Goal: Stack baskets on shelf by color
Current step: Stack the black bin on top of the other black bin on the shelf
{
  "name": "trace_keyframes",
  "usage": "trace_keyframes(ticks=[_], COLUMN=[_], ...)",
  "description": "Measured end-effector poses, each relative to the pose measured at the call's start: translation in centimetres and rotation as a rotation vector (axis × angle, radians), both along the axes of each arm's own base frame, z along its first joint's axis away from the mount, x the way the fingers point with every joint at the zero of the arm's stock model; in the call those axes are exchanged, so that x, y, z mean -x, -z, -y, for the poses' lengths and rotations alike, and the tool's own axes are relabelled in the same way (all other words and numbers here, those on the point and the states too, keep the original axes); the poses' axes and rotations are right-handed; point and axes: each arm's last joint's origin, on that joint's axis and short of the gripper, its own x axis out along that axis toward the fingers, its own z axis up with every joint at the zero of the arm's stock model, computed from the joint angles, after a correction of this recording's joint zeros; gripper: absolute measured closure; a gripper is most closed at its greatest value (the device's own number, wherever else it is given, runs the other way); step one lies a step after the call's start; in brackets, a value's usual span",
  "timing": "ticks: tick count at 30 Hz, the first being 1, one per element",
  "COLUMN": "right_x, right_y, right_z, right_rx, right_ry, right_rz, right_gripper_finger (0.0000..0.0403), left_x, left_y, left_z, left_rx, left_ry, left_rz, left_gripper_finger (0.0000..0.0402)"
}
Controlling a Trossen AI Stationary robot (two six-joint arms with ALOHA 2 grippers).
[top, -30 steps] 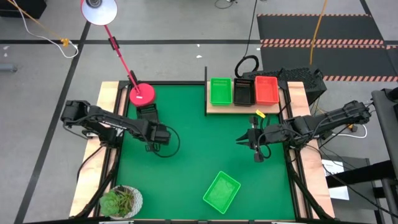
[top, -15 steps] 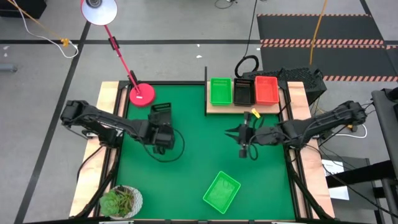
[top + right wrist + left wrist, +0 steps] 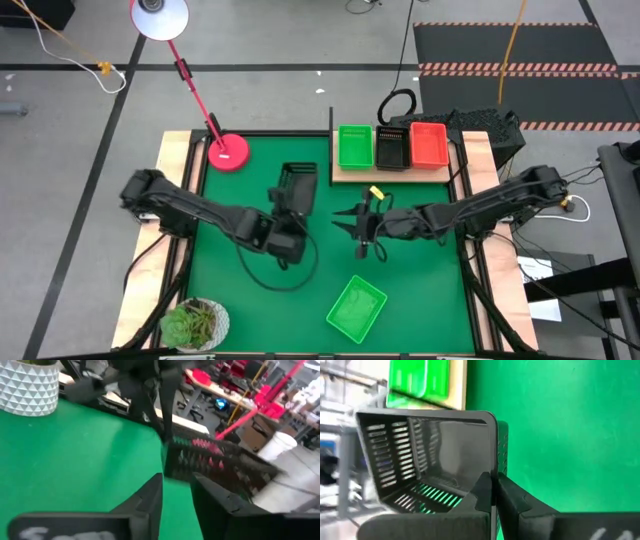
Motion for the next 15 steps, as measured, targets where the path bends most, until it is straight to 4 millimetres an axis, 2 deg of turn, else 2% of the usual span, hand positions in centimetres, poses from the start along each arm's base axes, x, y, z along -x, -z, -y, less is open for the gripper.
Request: trace_keyframes(ticks=[4, 8, 15], right_x=[-0.5, -1.0, -2.0], right_y=[0.1, 0.6, 2.0], right_z=[-0.2, -0.4, -0.2], right_rx=[0.0, -0.002, 0.007], right_ry=[-0.041, -0.044, -0.031], right_rz=[0.014, -0.022, -0.05], right_gripper_finger=[0.0271, 0.0243, 0.0234], left_x=[-3.0, -4.9, -5.7], left_y=[1.0, 1.2, 0.7], left_z=[0.7, 1.3, 1.8], left_rx=[-0.067, -0.091, -0.097], left_ry=[0.053, 0.087, 0.096], left_rz=[-0.068, -0.09, -0.084], left_gripper_finger=[0.0394, 0.0393, 0.0394])
